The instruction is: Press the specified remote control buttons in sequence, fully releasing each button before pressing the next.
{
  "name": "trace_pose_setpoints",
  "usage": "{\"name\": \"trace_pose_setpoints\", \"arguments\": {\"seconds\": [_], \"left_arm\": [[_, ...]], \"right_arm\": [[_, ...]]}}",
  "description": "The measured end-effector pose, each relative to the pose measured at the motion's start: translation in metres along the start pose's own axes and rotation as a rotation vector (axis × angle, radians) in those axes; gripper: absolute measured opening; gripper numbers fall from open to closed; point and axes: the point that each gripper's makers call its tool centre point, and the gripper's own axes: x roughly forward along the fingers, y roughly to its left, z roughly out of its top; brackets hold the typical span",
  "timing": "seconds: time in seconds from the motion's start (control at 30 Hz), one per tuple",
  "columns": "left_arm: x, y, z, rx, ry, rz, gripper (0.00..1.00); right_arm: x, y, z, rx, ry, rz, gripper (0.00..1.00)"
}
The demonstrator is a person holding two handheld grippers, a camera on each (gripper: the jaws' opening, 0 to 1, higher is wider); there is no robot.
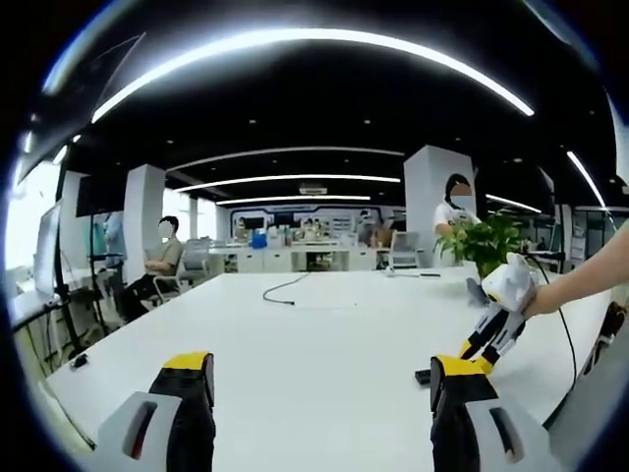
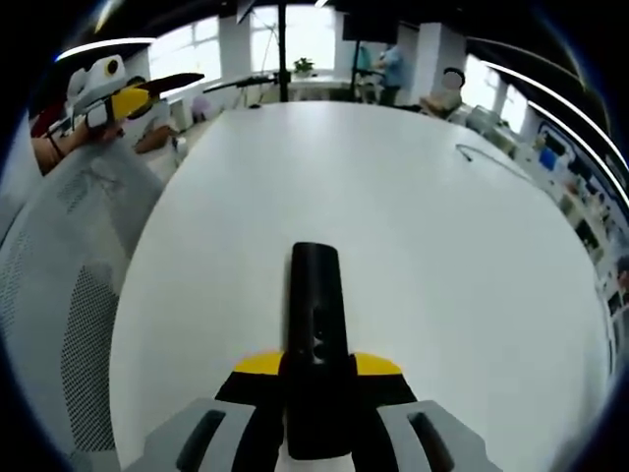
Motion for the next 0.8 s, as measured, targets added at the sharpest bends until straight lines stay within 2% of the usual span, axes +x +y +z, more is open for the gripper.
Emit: {"name": "trace_pose_setpoints", "arguments": {"seconds": [0.47, 0.8], "left_arm": [[0.001, -0.004, -0.001, -0.018, 0.005, -0.025, 0.92], [0.002, -0.005, -0.002, -0.021, 0.010, -0.029, 0.92]], "right_arm": [[0.002, -0.023, 0.003, 0.013, -0.005, 0.004, 0.21], [0.004, -0.042, 0.004, -0.016, 0.004, 0.012, 0.21]]}}
